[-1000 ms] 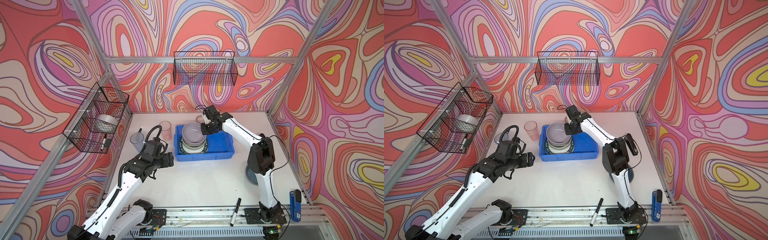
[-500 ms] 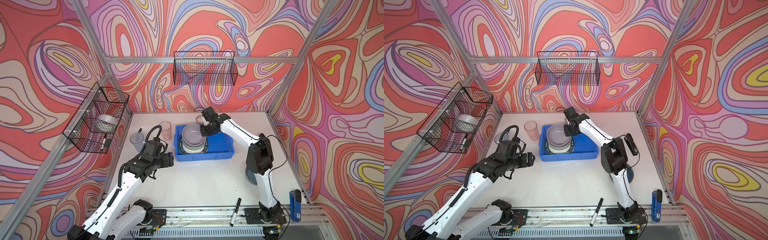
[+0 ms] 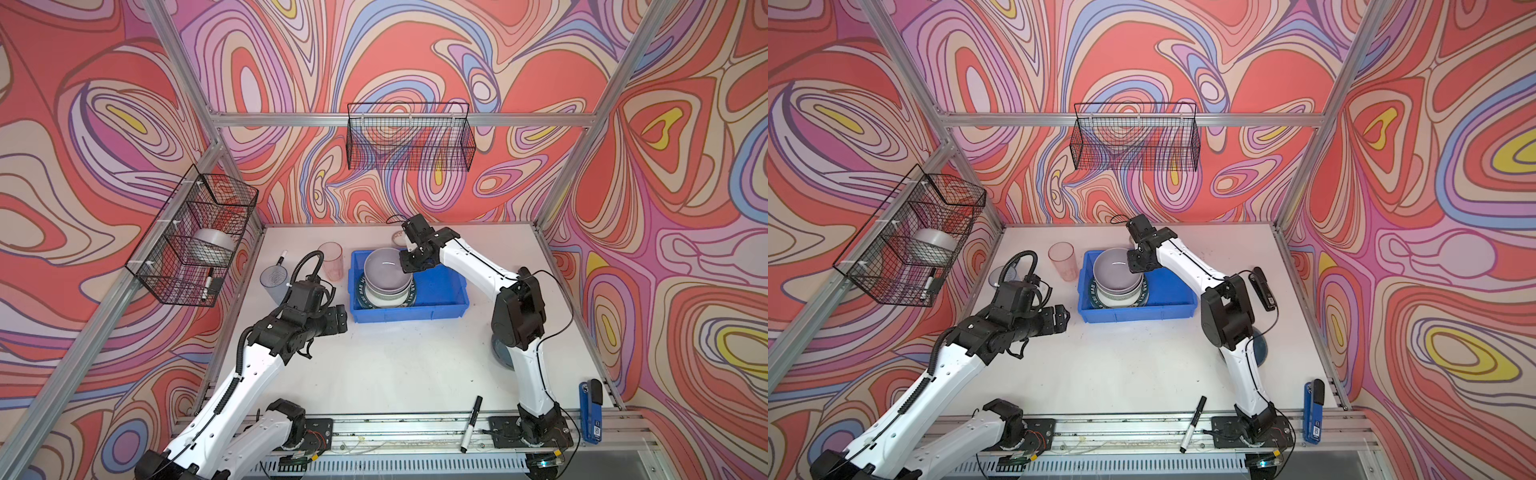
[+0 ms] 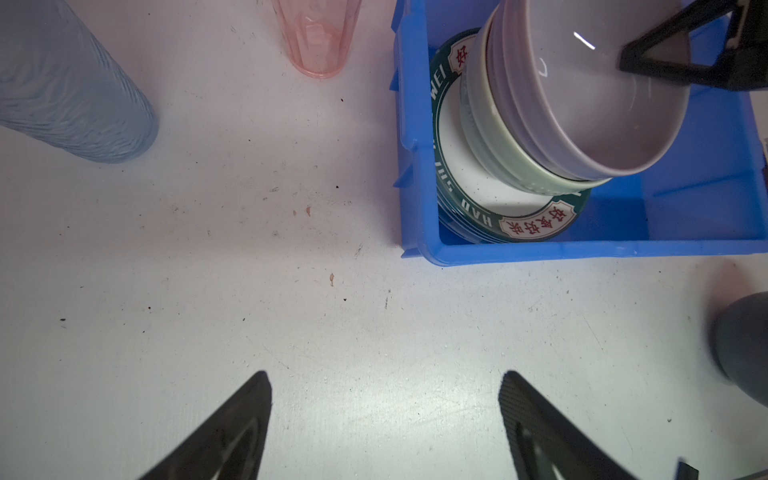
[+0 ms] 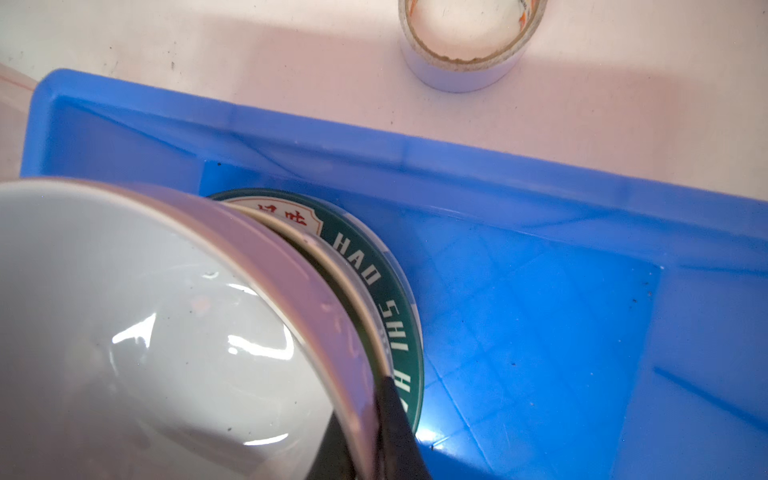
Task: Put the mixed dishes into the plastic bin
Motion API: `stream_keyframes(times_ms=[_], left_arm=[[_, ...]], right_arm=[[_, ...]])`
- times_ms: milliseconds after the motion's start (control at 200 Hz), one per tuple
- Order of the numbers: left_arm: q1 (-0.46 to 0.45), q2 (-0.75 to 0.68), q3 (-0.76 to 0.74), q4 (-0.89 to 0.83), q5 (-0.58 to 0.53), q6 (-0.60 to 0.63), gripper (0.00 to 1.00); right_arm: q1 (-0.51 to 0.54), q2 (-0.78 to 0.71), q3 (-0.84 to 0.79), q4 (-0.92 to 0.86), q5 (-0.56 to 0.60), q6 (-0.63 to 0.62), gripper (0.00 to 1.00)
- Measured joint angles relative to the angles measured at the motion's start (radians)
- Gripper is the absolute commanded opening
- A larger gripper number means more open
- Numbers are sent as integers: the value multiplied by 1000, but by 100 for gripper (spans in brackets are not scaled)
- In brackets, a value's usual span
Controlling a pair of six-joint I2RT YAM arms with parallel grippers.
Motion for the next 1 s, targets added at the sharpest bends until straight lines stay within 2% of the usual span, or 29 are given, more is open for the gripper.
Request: stream_keyframes(times_ms=[636,801,997], left_arm=[[0,0,-1,0,0,0,89],[0,0,-1,0,0,0,89],[0,0,-2,0,1,0,89]], right_arm=[[8,3,31,-27,29,1,17],[13,3,37,-30,32,4,28],[20,4,37,-31,39,3,33]])
